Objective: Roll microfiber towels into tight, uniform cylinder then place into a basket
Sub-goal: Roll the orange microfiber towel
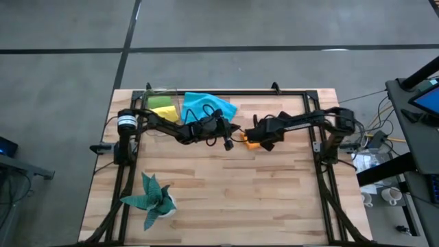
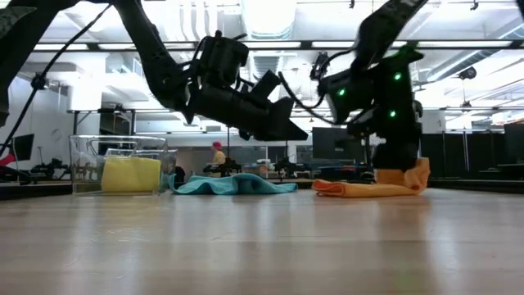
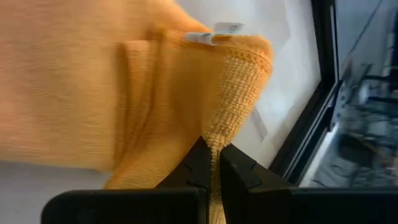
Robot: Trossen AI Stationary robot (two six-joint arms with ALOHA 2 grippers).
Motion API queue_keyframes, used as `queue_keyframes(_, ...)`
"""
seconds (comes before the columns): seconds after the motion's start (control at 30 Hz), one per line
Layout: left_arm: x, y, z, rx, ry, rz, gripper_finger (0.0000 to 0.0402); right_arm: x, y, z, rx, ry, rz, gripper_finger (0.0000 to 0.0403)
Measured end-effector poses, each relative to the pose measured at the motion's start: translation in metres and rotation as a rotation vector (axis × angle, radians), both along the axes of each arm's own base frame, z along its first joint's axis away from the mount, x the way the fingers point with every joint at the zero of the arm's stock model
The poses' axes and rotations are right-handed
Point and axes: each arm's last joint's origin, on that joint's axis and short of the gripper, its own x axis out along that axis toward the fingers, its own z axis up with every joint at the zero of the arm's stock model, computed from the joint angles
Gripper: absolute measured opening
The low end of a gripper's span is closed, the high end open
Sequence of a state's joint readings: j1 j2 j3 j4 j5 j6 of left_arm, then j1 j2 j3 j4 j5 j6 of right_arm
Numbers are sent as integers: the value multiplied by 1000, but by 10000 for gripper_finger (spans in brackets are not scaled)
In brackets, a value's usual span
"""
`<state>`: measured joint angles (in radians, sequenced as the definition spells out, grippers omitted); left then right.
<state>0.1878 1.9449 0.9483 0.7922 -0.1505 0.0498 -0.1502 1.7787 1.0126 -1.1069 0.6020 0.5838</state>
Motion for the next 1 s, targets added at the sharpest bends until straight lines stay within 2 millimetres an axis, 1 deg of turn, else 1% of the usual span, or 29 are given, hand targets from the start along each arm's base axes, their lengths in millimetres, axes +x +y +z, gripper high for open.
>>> queue_keyframes(0.1, 0, 0, -3, -7, 2, 2, 0, 14, 2, -7, 4, 57, 19, 9)
queue_keyframes(0.2, -1, 0, -5, -14, -1, 3, 0, 24, 1, -9, 8, 90, 23, 9)
queue_keyframes(0.3, -4, 0, -9, -17, 20, 5, 0, 36, 2, -9, 10, 53, 25, 9)
queue_keyframes(0.47, -7, 0, -10, -15, 21, 5, 0, 50, 6, 1, 5, -59, 39, 9)
queue_keyframes(0.53, -8, 0, -12, -16, 29, 7, 0, 53, 6, 4, 25, -114, 33, 9)
queue_keyframes(0.63, -10, 2, -13, -16, 29, 13, 0, 58, 7, 2, 56, -184, 31, 9)
queue_keyframes(0.8, -12, 4, -11, -12, 34, 17, 0, 62, 7, -8, 85, -209, 30, 9)
queue_keyframes(1.0, -16, 5, -9, 8, 36, 18, 0, 65, 8, -11, 106, -242, 41, 10)
